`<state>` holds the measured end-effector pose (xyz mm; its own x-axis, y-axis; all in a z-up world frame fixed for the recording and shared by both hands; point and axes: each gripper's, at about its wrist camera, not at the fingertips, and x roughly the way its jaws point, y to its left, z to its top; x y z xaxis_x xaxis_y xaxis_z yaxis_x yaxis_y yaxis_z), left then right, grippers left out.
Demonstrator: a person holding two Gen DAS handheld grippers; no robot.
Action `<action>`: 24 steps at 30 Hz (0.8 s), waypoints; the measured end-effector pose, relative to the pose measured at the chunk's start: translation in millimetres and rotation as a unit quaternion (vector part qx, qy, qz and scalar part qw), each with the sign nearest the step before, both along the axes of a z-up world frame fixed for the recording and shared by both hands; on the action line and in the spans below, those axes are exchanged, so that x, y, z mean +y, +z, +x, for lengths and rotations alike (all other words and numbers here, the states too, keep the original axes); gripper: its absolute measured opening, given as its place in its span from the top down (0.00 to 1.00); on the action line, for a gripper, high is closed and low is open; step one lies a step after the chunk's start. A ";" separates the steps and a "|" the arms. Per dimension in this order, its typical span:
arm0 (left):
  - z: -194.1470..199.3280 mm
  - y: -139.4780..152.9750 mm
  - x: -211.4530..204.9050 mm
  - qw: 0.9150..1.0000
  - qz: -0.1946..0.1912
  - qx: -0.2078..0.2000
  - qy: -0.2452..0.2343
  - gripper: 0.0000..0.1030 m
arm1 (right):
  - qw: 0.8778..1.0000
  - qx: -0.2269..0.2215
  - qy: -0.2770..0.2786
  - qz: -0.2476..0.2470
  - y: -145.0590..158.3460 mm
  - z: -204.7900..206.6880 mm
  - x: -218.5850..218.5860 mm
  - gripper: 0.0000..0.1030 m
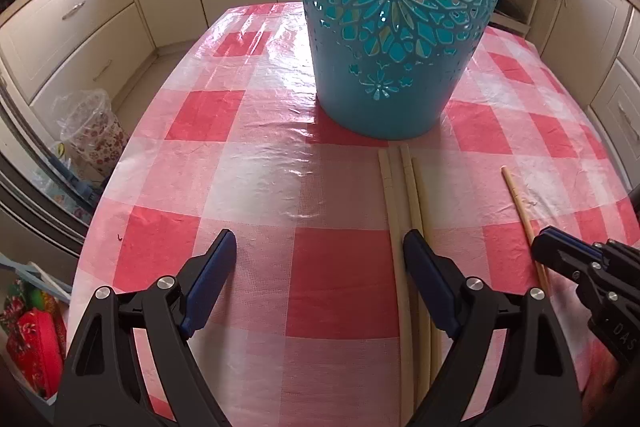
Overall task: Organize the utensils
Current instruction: 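Return the open right gripper to the sticks while the left gripper approaches another stick, then grasp a wooden stick with the left gripper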
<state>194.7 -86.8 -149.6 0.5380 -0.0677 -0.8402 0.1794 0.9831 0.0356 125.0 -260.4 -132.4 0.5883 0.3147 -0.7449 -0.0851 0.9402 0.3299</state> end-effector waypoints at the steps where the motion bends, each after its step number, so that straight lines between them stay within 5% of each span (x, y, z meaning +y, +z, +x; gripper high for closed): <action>1: 1.2 0.2 0.3 1.000 0.000 0.001 0.000 0.21 | 1.000 0.000 0.000 -0.004 0.5 0.0 0.7 0.92; 6: 5.1 1.6 0.2 1.000 0.002 0.001 -0.001 0.22 | 1.000 0.006 -0.006 -0.026 3.4 4.5 2.7 0.87; 8: 5.9 2.7 -1.4 1.000 -0.001 -0.001 -0.007 0.31 | 0.999 0.005 -0.006 -0.037 3.7 7.8 6.8 0.87; 13: 5.3 6.1 -4.4 1.000 -0.010 -0.009 -0.022 0.80 | 0.997 0.005 0.013 -0.082 6.1 11.4 17.6 0.92; 24: 23.9 8.7 7.9 0.998 -0.049 0.044 -0.017 0.83 | 0.998 0.012 0.021 -0.066 4.5 20.7 12.2 0.92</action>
<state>218.6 -78.9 -140.9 0.4590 -0.1681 -0.8724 0.2109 0.9745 -0.0768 145.7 -248.2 -127.9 0.5590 0.2369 -0.7946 -0.1185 0.9713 0.2062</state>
